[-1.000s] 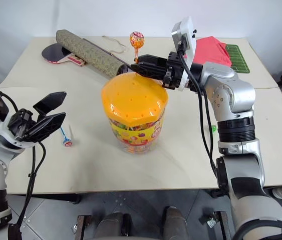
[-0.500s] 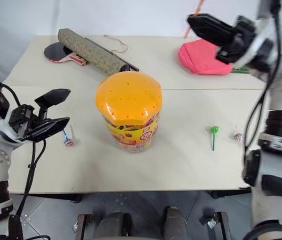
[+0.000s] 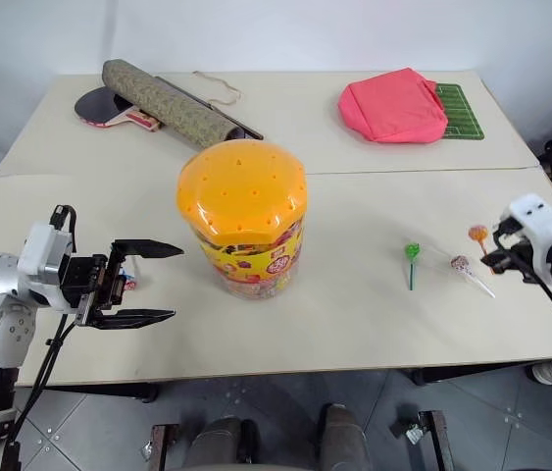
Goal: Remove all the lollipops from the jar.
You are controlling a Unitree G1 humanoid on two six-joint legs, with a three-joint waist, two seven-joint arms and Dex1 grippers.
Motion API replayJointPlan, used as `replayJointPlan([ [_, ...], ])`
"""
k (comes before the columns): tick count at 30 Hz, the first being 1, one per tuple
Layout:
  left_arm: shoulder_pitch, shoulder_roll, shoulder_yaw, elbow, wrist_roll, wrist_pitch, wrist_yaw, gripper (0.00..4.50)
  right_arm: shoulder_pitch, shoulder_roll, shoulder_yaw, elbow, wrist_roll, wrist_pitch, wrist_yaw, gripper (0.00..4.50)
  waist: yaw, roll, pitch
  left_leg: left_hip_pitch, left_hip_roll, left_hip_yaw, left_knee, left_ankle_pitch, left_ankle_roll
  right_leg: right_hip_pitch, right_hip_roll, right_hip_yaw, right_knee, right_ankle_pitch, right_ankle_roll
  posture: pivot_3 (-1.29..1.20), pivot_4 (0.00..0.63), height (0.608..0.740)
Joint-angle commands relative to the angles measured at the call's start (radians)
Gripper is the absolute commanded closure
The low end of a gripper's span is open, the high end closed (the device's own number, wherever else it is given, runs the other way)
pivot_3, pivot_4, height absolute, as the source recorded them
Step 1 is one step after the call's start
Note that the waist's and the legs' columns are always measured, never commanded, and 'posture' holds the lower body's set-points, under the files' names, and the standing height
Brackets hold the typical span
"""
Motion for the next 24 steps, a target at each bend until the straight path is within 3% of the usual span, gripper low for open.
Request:
replayJointPlan([
  [1, 0.008, 0.015, 0.043, -0.034, -0.025, 0.006, 0.021, 0.00, 0.003, -0.008, -0.062, 0.008, 0.006, -0.011, 0.015, 3.81, 0.000, 0.000, 0.000, 0.000, 0.000, 0.000, 0.000, 0.000, 0.000, 0.000, 0.000, 0.000, 0.000, 0.000, 0.000, 0.00, 0.150, 0.740],
  [9, 0.027, 0.024, 0.084, -0.014, 0.015, 0.015, 0.114, 0.00, 0.027, -0.040, -0.172, -0.073, 0.092, -0.015, 0.132, 1.05, 0.005, 0.000, 0.000, 0.000, 0.000, -0.001, 0.001, 0.000, 0.000, 0.001, 0.000, 0.000, 0.000, 0.000, 0.000, 0.00, 0.150, 0.740],
  [12, 0.065, 0.042, 0.111, 0.037, 0.099, -0.043, 0.174, 0.00, 0.069, -0.027, -0.289, -0.200, 0.218, -0.159, 0.319, 0.05, 0.005, 0.001, 0.000, 0.000, 0.000, -0.001, 0.001, 0.000, 0.000, 0.001, 0.000, 0.000, 0.000, 0.000, 0.000, 0.00, 0.150, 0.740],
  [16, 0.122, 0.056, 0.143, 0.113, 0.193, -0.113, 0.260, 0.00, 0.111, 0.141, -0.382, -0.450, 0.383, -0.211, 0.325, 0.02, -0.001, 0.000, 0.000, 0.002, 0.001, -0.001, -0.001, 0.000, 0.000, 0.001, 0.001, -0.001, 0.000, 0.000, 0.000, 0.00, 0.150, 0.740],
  [19, 0.170, 0.049, 0.155, 0.144, 0.252, -0.155, 0.327, 0.00, 0.198, 0.270, -0.274, -0.593, 0.345, -0.403, 0.387, 0.02, 0.004, -0.003, -0.002, 0.002, 0.002, -0.003, 0.000, 0.000, -0.001, 0.002, 0.001, -0.002, 0.001, 0.000, 0.000, 0.00, 0.150, 0.740],
  [21, 0.225, 0.027, 0.160, 0.131, 0.289, -0.177, 0.389, 0.00, 0.226, 0.361, -0.197, -0.578, 0.280, -0.574, 0.416, 0.02, 0.007, -0.004, -0.002, 0.001, 0.002, -0.003, 0.000, -0.001, -0.001, 0.002, 0.001, -0.002, 0.000, 0.000, 0.000, 0.00, 0.150, 0.740],
  [24, 0.297, -0.039, 0.189, 0.020, 0.279, -0.169, 0.495, 0.00, 0.200, 0.453, -0.154, -0.474, 0.249, -0.625, 0.375, 0.02, 0.012, -0.003, -0.002, 0.001, -0.001, -0.003, 0.001, -0.001, 0.000, 0.002, -0.001, -0.002, 0.000, 0.000, 0.001, 0.00, 0.150, 0.740],
])
